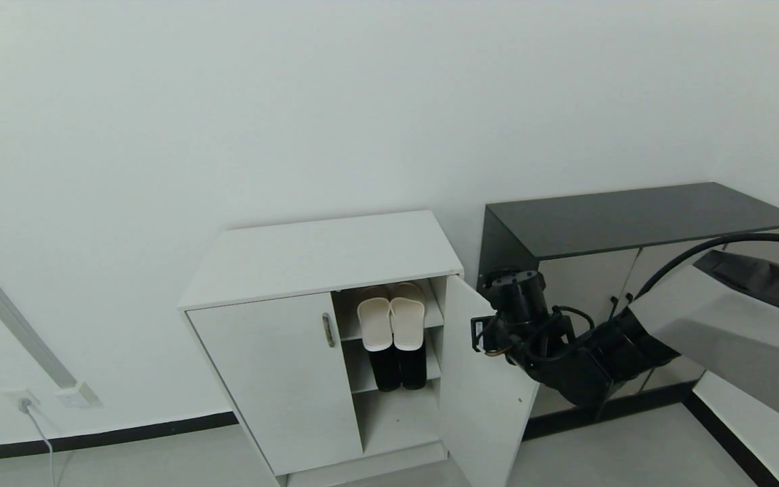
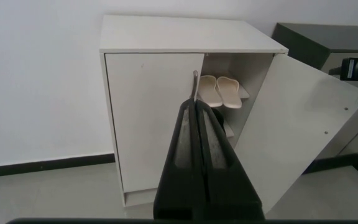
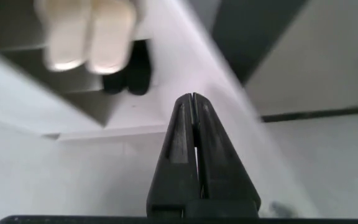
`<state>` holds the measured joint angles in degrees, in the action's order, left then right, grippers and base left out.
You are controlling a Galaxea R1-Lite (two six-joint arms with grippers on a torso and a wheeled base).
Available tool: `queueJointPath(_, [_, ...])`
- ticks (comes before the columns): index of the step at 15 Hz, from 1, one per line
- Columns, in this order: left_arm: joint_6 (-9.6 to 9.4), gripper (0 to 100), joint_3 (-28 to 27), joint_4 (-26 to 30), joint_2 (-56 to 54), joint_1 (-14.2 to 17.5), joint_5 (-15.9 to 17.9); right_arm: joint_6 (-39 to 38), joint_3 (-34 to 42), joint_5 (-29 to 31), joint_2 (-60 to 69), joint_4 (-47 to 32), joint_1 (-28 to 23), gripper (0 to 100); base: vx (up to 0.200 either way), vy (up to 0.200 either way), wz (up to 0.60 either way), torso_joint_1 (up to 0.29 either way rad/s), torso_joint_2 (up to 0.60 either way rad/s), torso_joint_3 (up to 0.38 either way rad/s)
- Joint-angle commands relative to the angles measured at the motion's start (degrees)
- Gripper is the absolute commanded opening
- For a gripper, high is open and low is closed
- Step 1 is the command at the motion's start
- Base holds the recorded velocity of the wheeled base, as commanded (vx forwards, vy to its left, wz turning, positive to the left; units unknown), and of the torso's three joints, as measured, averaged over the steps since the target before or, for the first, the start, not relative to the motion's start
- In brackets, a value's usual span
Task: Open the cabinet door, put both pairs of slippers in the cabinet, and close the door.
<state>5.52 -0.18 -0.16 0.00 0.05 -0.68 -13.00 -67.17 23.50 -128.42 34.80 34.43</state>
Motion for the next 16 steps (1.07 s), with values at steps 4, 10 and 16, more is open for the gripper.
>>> queueJointPath(4, [0.01,0,0.01,-0.02,0.09,0.04,-0.02,0.25,-3.32,-0.3,-0.96,-0.26,-5.86,0,0.0,0.0,0.0,0.0,0.0,0.0])
queueJointPath(10, [0.1,0,0.01,-0.02,0.0,0.04,-0.11,0.34,-4.9,-0.39,-5.53,-0.26,-7.09,0,0.0,0.0,0.0,0.0,0.0,0.0])
queueJointPath(16, [0.1,0,0.01,-0.02,0.09,0.04,-0.11,-0.1,-2.09,-0.39,-3.68,0.09,-1.73,0,0.0,0.0,0.0,0.0,0.0,0.0])
